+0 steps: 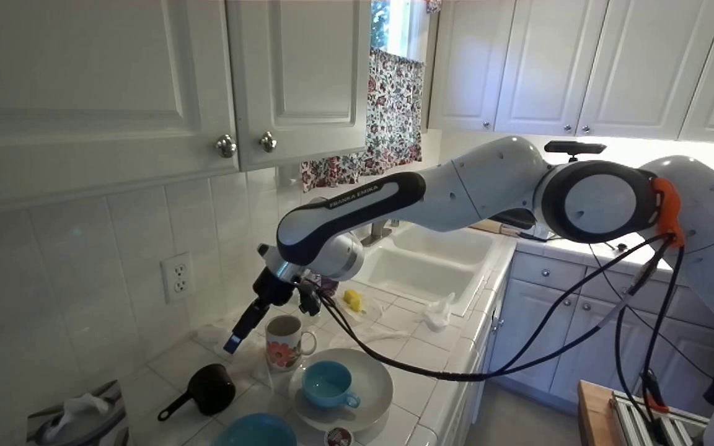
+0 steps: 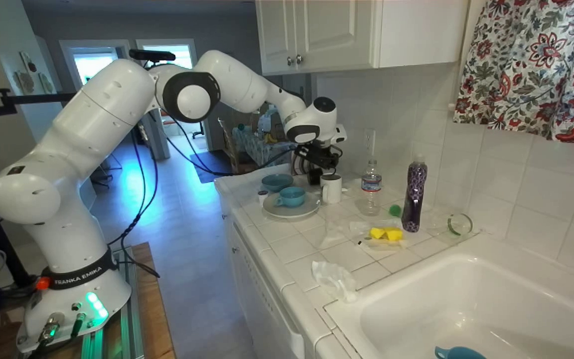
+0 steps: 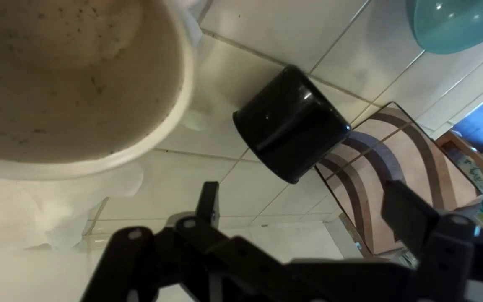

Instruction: Put the small black pot in an upright position

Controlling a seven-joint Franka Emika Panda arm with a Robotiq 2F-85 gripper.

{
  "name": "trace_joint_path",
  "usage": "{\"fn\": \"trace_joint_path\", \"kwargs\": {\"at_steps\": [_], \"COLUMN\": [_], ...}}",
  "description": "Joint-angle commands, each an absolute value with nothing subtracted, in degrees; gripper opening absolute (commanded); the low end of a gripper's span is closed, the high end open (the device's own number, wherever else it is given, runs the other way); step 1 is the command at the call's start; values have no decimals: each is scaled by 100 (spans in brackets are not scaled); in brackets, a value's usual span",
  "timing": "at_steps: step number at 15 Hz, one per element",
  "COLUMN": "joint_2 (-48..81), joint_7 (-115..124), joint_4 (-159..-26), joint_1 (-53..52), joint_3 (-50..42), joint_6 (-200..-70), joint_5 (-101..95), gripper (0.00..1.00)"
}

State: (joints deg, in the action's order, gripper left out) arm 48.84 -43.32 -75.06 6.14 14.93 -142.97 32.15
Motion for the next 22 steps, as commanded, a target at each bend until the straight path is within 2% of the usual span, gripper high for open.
{"fn": "trace_joint_path", "kwargs": {"at_steps": [1, 5, 12, 22], "joint_2": [5457, 5763, 6218, 6819], "joint_7": [-4252, -4321, -4252, -4458], "joint_4": [-6575, -5964, -5117, -3998], "joint_1": [704, 656, 514, 350], "joint_3": [1673, 1626, 1563, 1543], "joint_6": [-13553, -12767, -12512, -11275], "joint_5": [2804, 2488, 2188, 1846], "gripper": [100, 100, 100, 100]}}
